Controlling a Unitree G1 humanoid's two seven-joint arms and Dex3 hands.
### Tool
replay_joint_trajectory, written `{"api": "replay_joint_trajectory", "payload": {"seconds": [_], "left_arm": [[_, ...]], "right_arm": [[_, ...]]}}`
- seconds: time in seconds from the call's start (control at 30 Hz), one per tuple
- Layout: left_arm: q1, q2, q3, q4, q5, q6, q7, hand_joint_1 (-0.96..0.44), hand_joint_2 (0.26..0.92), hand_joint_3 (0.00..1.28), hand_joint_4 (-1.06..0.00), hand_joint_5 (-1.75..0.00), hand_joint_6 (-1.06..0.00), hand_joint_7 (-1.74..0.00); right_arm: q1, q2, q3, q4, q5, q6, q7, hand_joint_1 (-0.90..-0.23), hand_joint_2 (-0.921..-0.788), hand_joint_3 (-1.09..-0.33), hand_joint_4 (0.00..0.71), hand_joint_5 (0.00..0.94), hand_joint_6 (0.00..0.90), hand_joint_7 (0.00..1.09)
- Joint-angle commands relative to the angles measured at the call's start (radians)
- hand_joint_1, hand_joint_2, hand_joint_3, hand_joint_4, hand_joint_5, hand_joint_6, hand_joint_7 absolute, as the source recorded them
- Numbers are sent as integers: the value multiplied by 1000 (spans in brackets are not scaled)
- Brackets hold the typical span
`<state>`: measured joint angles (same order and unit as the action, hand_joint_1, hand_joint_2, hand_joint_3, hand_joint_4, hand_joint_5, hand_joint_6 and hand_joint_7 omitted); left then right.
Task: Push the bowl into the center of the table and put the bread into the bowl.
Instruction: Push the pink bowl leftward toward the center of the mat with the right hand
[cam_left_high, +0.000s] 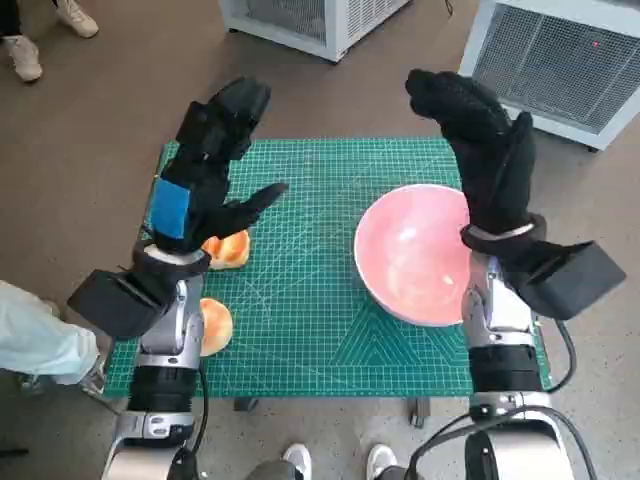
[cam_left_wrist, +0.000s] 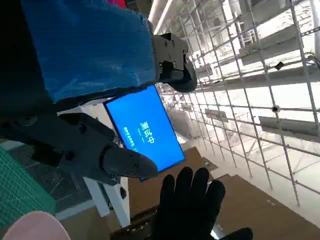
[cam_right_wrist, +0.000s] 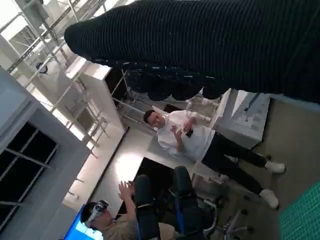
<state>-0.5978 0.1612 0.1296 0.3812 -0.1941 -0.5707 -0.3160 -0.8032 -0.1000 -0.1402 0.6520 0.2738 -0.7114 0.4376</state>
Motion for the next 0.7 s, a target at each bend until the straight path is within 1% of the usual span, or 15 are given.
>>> {"api": "replay_joint_trajectory", "payload": {"seconds": [0.03,0.2,0.37,0.53,0.7], "left_arm": [[10,0,-1,-17,3,7,6,-222,921,186,-323,0,-103,-559],[17,-4,-3,-22,4,7,7,-222,921,184,-323,-1,-104,-560],[25,-7,-6,-37,4,12,9,-223,921,182,-324,-1,-105,-560],[38,-11,-9,-51,7,15,13,-218,921,182,-325,-1,-103,-563],[44,-12,-11,-56,9,12,15,-217,921,182,-327,-2,-103,-563]], "right_arm": [[31,7,0,-1,7,13,11,-713,-921,-726,222,1,74,466],[39,8,1,-9,3,12,9,-718,-921,-726,222,1,73,467],[47,8,1,-18,5,14,9,-723,-921,-724,219,0,73,470],[61,11,3,-28,4,10,9,-717,-921,-719,217,1,72,474],[64,11,4,-27,0,3,9,-713,-921,-719,216,0,72,476]]}}
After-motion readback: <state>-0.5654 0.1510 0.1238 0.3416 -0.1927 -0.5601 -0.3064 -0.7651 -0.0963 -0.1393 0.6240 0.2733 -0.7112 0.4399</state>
